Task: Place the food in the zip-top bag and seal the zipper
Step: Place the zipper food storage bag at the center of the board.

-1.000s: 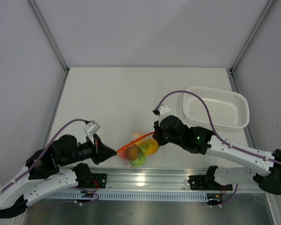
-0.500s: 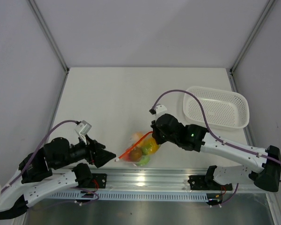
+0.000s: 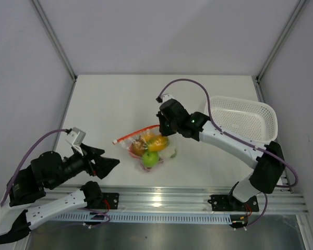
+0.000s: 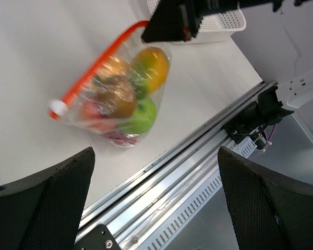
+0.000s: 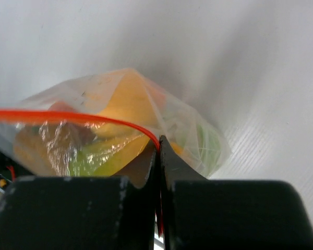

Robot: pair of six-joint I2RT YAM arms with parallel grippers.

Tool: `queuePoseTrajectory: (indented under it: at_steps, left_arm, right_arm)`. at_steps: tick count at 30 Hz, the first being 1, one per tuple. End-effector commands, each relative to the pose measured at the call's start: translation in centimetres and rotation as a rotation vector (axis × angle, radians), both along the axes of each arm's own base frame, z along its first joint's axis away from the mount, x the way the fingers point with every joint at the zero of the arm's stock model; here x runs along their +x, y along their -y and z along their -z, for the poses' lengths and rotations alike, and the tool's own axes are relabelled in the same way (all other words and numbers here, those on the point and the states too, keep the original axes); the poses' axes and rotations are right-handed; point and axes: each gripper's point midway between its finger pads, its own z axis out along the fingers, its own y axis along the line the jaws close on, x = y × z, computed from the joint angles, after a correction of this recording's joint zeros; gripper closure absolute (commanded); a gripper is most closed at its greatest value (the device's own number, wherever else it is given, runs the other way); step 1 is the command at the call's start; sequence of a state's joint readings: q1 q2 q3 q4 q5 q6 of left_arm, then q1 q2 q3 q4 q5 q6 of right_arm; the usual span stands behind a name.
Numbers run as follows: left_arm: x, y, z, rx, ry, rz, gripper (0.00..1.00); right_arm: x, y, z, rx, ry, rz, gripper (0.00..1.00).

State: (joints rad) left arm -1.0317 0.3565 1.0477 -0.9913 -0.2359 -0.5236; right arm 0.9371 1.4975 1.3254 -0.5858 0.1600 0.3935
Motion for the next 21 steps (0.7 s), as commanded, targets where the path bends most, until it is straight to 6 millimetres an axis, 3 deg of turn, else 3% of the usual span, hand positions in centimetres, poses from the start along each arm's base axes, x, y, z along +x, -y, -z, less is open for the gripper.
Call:
queuePoseTrajectory:
  at_steps: [1, 2, 3, 4, 6, 7, 9, 10, 11, 12, 13, 15, 16, 18, 21]
  left_arm:
    - [-0.1, 0.3, 0.0, -0.023, 0.023, 0.020, 0.01]
    - [-0.4, 0.6, 0.3, -0.021, 0.013, 0.039, 0.01]
    - [-0.5, 0.7, 0.5, -0.019, 0.010, 0.049, 0.00]
    - [-0.7, 0.9, 0.6, -0.019, 0.009, 0.064, 0.00]
    - [-1.1, 1.4, 0.9, -0.011, 0.003, 0.103, 0.00]
    - [-1.2, 1.5, 1.0, -0.006, 0.004, 0.114, 0.00]
    - [-1.5, 1.9, 1.1, -0.005, -0.003, 0.141, 0.00]
    - [-1.6, 2.1, 1.0, -0.008, -0.001, 0.151, 0.01]
    - [-1.7, 2.3, 1.0, -0.010, -0.003, 0.160, 0.01]
    - [-1.9, 2.5, 1.0, -0.015, -0.005, 0.174, 0.01]
    - [-1.9, 2.7, 1.3, -0.013, -0.008, 0.180, 0.00]
    - [-2.0, 2.8, 1.4, -0.016, -0.009, 0.188, 0.01]
    - [-1.9, 2.9, 1.9, -0.010, -0.016, 0.187, 0.01]
    - [-1.9, 3.0, 2.1, -0.010, -0.016, 0.190, 0.00]
    - [-2.1, 3.2, 2.3, -0.008, -0.017, 0.206, 0.00]
  right_arm:
    - [4.0, -1.1, -1.5, 0.070, -0.037, 0.072, 1.00]
    - [4.8, -1.4, -1.2, 0.080, -0.057, 0.078, 1.00]
    - [5.6, -2.1, 0.5, 0.082, -0.108, 0.072, 1.00]
    - [7.4, -1.9, 0.1, 0.109, -0.113, 0.110, 1.00]
    - [9.1, -2.4, 0.8, 0.131, -0.134, 0.117, 1.00]
    - [10.1, -2.6, 2.5, 0.110, -0.158, 0.127, 1.00]
    - [13.0, -2.2, 1.9, 0.128, -0.141, 0.162, 1.00]
    - [13.9, -2.3, 3.5, 0.116, -0.173, 0.165, 1.00]
    - [15.2, -1.7, 3.7, 0.119, -0.176, 0.182, 1.00]
    - [16.3, -1.9, 2.8, 0.134, -0.160, 0.183, 1.00]
    - [17.1, -1.9, 3.9, 0.117, -0.172, 0.188, 1.00]
    - [18.9, -1.5, 3.1, 0.111, -0.144, 0.194, 1.00]
    - [19.6, -1.3, 4.4, 0.082, -0.153, 0.206, 1.00]
    - [20.6, -1.1, 4.1, 0.080, -0.152, 0.221, 1.00]
    - [21.3, -1.0, 5.6, 0.065, -0.176, 0.245, 1.00]
